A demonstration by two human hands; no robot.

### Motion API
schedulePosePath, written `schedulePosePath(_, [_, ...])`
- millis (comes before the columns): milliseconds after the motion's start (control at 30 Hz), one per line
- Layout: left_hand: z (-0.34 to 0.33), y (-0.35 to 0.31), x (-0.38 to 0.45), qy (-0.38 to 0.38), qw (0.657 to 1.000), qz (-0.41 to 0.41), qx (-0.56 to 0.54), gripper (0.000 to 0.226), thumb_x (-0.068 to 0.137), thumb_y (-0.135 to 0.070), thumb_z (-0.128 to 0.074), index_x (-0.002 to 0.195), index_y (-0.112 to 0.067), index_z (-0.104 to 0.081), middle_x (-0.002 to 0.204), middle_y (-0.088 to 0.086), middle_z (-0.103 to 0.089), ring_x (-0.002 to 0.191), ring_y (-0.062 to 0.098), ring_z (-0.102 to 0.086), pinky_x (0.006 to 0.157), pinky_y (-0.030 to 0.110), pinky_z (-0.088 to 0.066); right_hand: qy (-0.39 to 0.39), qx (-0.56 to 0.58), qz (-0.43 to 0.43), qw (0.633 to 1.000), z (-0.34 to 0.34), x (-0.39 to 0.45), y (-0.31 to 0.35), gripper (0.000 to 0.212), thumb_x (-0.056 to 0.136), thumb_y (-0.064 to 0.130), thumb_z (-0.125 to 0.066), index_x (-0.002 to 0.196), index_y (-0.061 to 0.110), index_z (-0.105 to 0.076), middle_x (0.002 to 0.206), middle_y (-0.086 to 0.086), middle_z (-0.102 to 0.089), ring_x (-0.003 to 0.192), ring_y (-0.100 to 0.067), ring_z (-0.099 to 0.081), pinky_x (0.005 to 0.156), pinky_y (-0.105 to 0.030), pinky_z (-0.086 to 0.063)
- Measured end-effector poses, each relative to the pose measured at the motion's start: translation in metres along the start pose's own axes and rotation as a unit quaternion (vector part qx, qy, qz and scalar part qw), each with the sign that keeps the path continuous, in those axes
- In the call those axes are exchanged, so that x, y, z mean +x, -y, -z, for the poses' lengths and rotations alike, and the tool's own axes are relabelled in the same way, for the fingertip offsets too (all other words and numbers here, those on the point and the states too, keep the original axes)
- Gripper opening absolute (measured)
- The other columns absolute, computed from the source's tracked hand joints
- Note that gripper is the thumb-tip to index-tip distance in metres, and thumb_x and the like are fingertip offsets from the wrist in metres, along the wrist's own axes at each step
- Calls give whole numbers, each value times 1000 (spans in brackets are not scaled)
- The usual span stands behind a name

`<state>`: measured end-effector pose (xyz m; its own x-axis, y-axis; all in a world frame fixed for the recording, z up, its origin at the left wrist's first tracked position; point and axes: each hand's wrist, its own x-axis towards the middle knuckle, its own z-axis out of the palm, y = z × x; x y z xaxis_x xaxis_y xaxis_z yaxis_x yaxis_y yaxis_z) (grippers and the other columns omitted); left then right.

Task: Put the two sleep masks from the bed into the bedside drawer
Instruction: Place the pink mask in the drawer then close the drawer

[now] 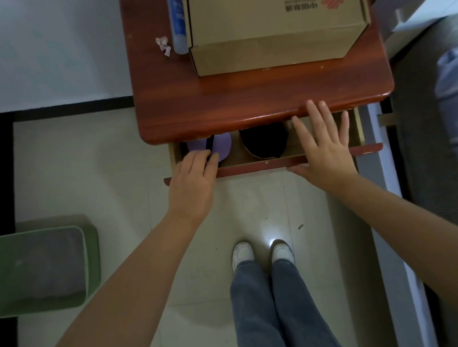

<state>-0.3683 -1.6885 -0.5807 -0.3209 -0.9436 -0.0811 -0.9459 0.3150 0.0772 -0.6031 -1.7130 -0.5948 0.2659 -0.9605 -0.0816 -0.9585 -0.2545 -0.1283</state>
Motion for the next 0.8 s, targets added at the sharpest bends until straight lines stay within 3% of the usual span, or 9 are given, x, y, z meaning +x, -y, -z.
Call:
schedulePosePath(133, [5, 2, 15, 15, 999, 40, 7, 63, 55, -2, -85, 110, 14, -60, 114, 33, -64, 109, 49, -58, 88, 58, -49, 36, -2, -28, 999, 3, 19, -9, 97, 68, 36, -73, 140, 5, -17, 152, -20, -19, 141, -36, -9, 106, -54, 7])
schedulePosePath(200, [11, 3, 29, 37, 995, 84, -25, 67, 68, -5, -77, 125, 15, -47, 131, 35, -50, 125, 50, -43, 105, 55, -36, 30, 3, -43, 999, 8, 33, -9, 91, 68, 32, -73, 138, 3, -22, 148, -21, -27, 139, -37, -16, 109, -56, 5])
schedulePosePath(233, [13, 4, 36, 36, 994, 97, -35, 67, 70, -4, -75, 126, 15, -45, 132, 36, -48, 127, 49, -41, 107, 55, -34, 23, 3, -46, 999, 12, 40, -8, 87, 67, 27, -75, 135, 1, -28, 143, -24, -34, 136, -40, -24, 111, -59, -1])
schedulePosePath(333, [19, 6, 52, 10, 997, 77, 4, 62, 51, -2, -87, 105, 13, -63, 101, 33, -68, 95, 46, -66, 82, 53, -54, -14, -6, -41, 999, 18, 54, -3, 73, 59, 19, -80, 119, -7, -47, 118, -34, -53, 113, -50, -47, 104, -66, -23])
schedulePosePath(467, [19, 11, 64, -19, 995, 57, 85, 43, 45, -16, -89, 84, -8, -73, 77, 9, -75, 69, 23, -71, 61, 26, -58, -53, -33, -54, 997, 19, 61, 6, 56, 49, 15, -84, 92, -8, -59, 92, -34, -64, 86, -50, -61, 82, -69, -42])
schedulePosePath(633, [9, 15, 65, -51, 989, 47, 132, 33, 51, -10, -81, 83, -8, -74, 77, 9, -76, 68, 24, -72, 61, 26, -58, -55, -24, -75, 995, 16, 62, 6, 54, 47, 13, -84, 90, -7, -59, 92, -34, -64, 86, -51, -61, 81, -68, -43])
schedulePosePath(800, [3, 15, 62, -24, 992, 57, 111, 55, 46, -20, -88, 95, -3, -69, 84, 14, -76, 76, 27, -73, 68, 36, -60, -61, -2, -81, 995, 11, 62, 7, 59, 49, 13, -84, 98, -8, -57, 98, -34, -62, 93, -53, -58, 88, -70, -38])
